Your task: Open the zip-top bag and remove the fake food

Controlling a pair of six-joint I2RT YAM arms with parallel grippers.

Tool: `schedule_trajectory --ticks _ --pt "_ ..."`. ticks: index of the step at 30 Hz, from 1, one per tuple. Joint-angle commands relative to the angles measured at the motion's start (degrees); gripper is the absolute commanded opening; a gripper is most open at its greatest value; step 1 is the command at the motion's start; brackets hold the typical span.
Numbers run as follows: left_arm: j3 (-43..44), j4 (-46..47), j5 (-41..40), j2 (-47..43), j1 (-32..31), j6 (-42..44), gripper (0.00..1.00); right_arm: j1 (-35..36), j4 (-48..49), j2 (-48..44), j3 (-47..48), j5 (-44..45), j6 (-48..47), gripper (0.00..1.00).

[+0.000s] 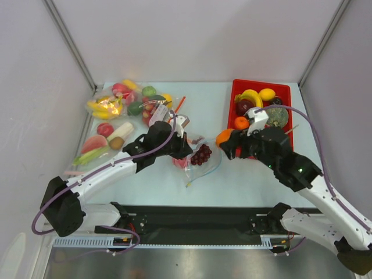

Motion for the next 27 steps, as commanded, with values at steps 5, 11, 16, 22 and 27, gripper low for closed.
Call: schedule_trajectory --ticks 5,11,16,22,27 --pt "3.18 0.43 0.05 0.37 0.51 1.36 0.0 -23.02 -5.66 -1.01 0.54 -2.45 -7.03 0.31" --pt "2.22 -0.27 -0.31 -0.77 0.6 1.88 0.0 -44.04 -2.68 4.44 -4.37 -11.68 -5.89 0.28" --pt "1.51 -0.97 -0.66 -1.57 0.95 2.59 0.0 -49.51 -3.29 7.95 -6.32 -10.38 -5.8 0.27" --pt "1.51 0.17 0.4 -0.78 1.04 2.24 0.01 -49.68 -1.53 9.98 -7.2 -6.95 -4.66 0.27" --pt "1.51 0.26 0.75 -0.33 1.04 2.32 0.0 -49.68 -2.76 13.84 -6.5 -0.62 -3.96 0.27"
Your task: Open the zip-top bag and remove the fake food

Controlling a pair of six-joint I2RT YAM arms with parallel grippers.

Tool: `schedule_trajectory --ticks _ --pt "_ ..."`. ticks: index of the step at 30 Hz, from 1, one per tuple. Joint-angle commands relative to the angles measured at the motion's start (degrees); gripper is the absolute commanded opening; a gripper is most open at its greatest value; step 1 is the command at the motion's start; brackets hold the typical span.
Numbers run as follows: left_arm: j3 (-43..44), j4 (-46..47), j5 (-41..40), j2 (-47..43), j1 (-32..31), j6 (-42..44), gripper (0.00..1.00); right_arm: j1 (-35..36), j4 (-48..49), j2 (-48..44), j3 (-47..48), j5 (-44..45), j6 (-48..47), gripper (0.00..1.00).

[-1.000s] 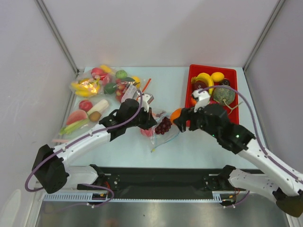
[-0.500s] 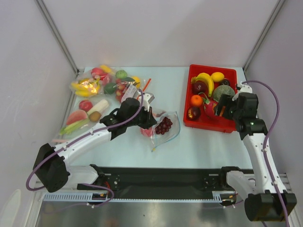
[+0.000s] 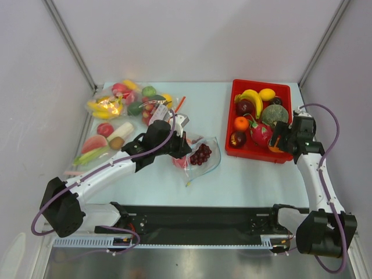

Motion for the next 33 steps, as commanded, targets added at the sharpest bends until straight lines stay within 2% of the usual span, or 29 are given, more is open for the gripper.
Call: schedule_trajectory --ticks 1,14,15,16,18,19,24,25,29,31,33 --pt "0.62 1.61 0.6 -0.23 0.41 0.82 0.0 -0.24 1.65 1.98 0.39 4.98 0.81 0.27" --pt "0.97 0.38 0.07 -0.75 0.49 1.96 0.0 -0.24 8.51 10.94 1.62 10.52 0.73 0.29" --pt "0.97 0.47 -0.02 -0.67 0.49 1.87 0.0 -0.24 8.51 11.47 1.88 10.7 0.64 0.31" --pt "0.71 0.38 0.07 -0.84 0.49 1.78 0.0 -0.24 8.16 11.91 1.97 10.87 0.64 0.39" --pt "0.53 0.47 0.07 -1.02 0.49 1.78 0.0 -0.24 7.99 12.09 2.32 10.7 0.55 0.46" --pt "0.27 0.47 0.07 -1.28 0.49 1.78 0.0 -0.24 7.72 11.74 2.32 10.61 0.55 0.56" --pt "-0.17 0.38 0.33 -1.81 0.49 1.96 0.0 -0.16 6.76 11.21 2.58 11.05 1.08 0.68" --pt "-0.26 0.38 0.42 -1.89 0.49 1.96 0.0 -0.16 6.49 10.95 2.76 10.96 0.99 0.74" --pt "-0.61 0.47 0.51 -2.51 0.49 1.96 0.0 -0.07 5.7 9.63 3.29 10.88 0.64 0.77" --pt "-0.7 0.56 0.77 -2.51 0.49 1.96 0.0 -0.07 5.17 9.28 3.55 11.05 0.46 0.85" --pt "-0.88 0.56 1.12 -2.69 0.49 1.96 0.0 -0.07 4.74 9.36 3.73 11.14 0.2 0.88"
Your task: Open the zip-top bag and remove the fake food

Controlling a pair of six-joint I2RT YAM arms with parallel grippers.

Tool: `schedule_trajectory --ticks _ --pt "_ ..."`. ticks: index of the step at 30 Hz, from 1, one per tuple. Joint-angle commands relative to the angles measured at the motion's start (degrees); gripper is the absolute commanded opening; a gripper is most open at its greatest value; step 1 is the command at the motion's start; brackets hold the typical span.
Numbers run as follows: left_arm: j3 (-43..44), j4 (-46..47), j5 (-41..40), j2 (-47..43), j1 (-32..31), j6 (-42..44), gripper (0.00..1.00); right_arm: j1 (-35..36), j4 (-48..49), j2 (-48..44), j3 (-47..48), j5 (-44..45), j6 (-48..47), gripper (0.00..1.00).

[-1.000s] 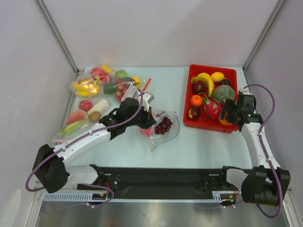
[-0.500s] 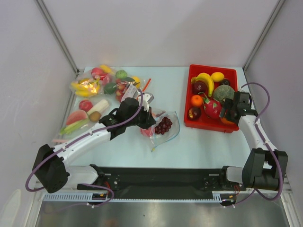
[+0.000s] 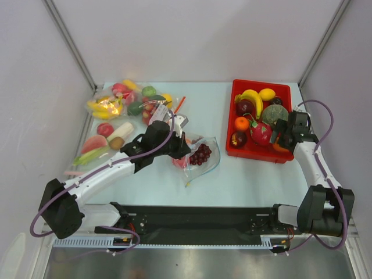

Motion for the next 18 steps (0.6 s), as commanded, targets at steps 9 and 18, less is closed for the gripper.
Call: schedule_trajectory --ticks 9,18 --pt "-1.23 0.54 0.77 -3.13 0.38 1.5 0.0 -0.02 -2.07 -2.79 3.25 1.87 -0.57 1.0" --pt "-1.06 0.71 0.51 -3.66 0.38 1.5 0.0 2.34 -3.56 -8.32 5.79 -3.31 -0.4 0.98"
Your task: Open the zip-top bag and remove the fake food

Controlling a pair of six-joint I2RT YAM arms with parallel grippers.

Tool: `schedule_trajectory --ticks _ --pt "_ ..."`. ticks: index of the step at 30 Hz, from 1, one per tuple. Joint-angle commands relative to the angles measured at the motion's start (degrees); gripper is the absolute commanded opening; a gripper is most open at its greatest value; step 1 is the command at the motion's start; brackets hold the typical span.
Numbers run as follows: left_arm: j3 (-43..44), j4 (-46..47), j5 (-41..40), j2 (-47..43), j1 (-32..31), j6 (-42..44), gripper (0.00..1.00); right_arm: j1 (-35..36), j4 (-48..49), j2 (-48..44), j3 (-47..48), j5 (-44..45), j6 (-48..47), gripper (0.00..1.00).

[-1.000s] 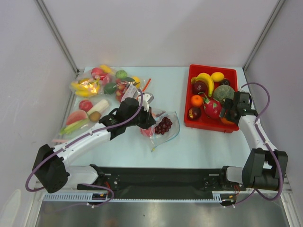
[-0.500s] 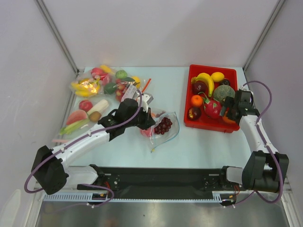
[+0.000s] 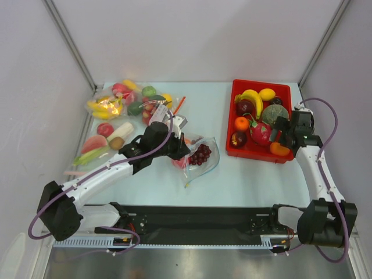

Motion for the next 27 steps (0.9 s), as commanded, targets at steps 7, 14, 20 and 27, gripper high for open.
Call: schedule_trajectory --ticks 7,14,20,27 --pt "0.43 0.62 0.68 -1.67 0.38 1.26 0.0 14.49 1.0 -10.92 9.41 -16.72 2.8 0.93" --pt "0.52 0.71 0.77 -1.49 0.38 0.91 0.0 33.46 8.21 -10.22 9.76 -24.68 7.38 0.8" --pt "0.43 0.45 0.6 -1.4 0.38 0.56 0.0 47.52 10.23 -3.74 9.15 -20.72 6.95 0.73" --pt "0.52 0.45 0.33 -1.05 0.38 0.56 0.0 51.76 8.31 6.2 9.41 -16.69 6.59 0.7"
